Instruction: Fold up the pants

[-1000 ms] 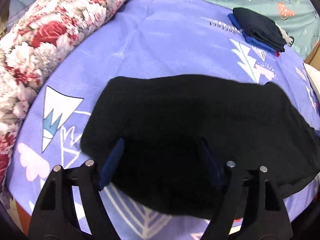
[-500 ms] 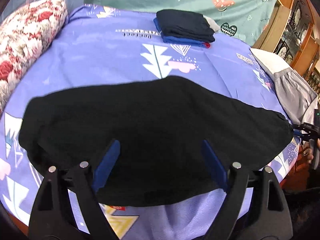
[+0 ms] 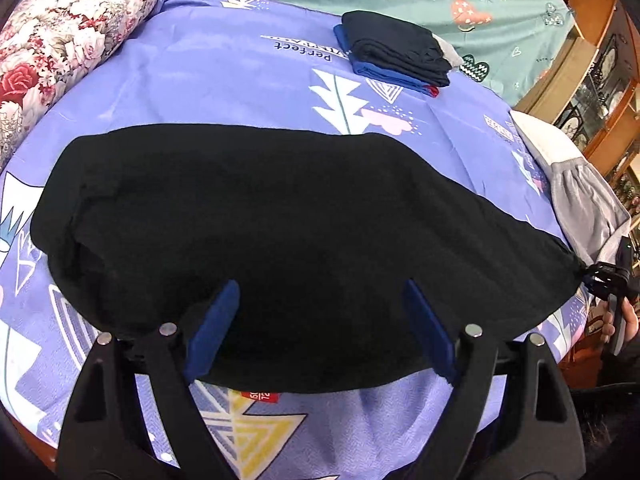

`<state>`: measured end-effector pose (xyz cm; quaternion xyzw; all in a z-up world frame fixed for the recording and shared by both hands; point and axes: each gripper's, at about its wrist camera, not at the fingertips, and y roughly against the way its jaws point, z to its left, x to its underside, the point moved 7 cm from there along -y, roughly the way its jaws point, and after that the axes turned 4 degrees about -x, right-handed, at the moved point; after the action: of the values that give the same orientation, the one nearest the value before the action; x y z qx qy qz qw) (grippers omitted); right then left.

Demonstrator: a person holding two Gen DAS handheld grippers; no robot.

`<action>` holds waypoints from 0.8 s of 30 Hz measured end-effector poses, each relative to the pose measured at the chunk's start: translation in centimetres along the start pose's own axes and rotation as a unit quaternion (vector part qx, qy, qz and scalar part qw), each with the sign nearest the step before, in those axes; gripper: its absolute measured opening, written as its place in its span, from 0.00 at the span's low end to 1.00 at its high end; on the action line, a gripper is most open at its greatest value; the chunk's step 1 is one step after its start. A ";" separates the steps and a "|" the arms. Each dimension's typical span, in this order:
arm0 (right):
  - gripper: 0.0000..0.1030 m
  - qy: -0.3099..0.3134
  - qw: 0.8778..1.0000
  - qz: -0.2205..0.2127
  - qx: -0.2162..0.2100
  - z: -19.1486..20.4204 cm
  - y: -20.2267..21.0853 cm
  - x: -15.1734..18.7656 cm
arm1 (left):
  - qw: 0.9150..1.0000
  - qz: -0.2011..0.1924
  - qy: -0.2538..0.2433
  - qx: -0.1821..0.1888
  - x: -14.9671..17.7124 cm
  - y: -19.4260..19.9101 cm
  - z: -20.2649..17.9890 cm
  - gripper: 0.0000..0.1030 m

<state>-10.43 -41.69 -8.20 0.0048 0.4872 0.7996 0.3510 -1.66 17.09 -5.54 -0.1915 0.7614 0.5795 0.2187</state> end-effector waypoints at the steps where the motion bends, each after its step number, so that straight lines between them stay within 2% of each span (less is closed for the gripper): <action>1: 0.15 0.001 1.000 -0.005 -0.009 0.1 -0.4 -0.1 | 1.000 -0.002 0.001 0.003 0.0 0.1 0.1 0.83; 4: 0.09 0.020 0.998 -0.053 -0.022 1.6 0.8 -0.3 | 1.000 -0.010 0.009 0.014 0.0 0.5 0.8 0.83; 7: 0.08 0.091 0.990 -0.092 -0.052 8.4 3.2 -0.5 | 1.000 -0.012 0.020 0.018 0.1 0.9 1.6 0.83; 10: 0.06 0.248 0.962 -0.073 -0.084 20.7 2.9 2.5 | 0.999 -0.020 0.026 0.017 0.2 1.7 2.0 0.83; 13: 0.05 0.353 0.929 -0.017 -0.109 28.2 -1.0 7.5 | 0.999 -0.029 0.033 0.020 0.8 2.4 2.2 0.83; 15: 0.05 0.383 0.917 0.035 -0.107 30.0 -5.0 10.6 | 0.998 -0.031 0.041 0.023 1.4 2.8 2.6 0.83; 16: 0.05 0.395 0.910 0.084 -0.097 30.0 -8.4 13.0 | 0.998 -0.031 0.043 0.024 1.5 2.9 2.7 0.83; 18: 0.07 0.419 0.894 0.144 -0.070 29.1 -12.1 15.5 | 0.998 -0.029 0.044 0.021 2.0 3.1 3.0 0.84; 19: 0.09 0.429 0.888 0.151 -0.063 28.7 -12.8 16.2 | 0.999 -0.027 0.044 0.018 2.1 3.0 3.2 0.84; 20: 0.18 0.445 0.883 0.133 -0.063 28.6 -11.9 16.4 | 0.999 -0.025 0.044 0.017 2.2 3.0 3.4 0.84; 22: 0.28 0.452 0.882 0.111 -0.073 29.0 -10.4 15.8 | 0.999 -0.024 0.046 0.015 2.1 2.9 3.6 0.84; 23: 0.36 0.455 0.882 0.094 -0.085 29.6 -9.1 15.1 | 0.999 -0.025 0.046 0.015 2.0 2.9 3.5 0.84; 24: 0.39 0.456 0.881 0.082 -0.093 29.9 -8.1 15.0 | 0.999 -0.026 0.046 0.015 1.8 2.8 3.4 0.85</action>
<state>-6.75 -7.76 -3.81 -0.3529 0.5145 0.7812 0.0223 -4.34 21.05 -5.12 -0.2340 0.7741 0.5525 0.2017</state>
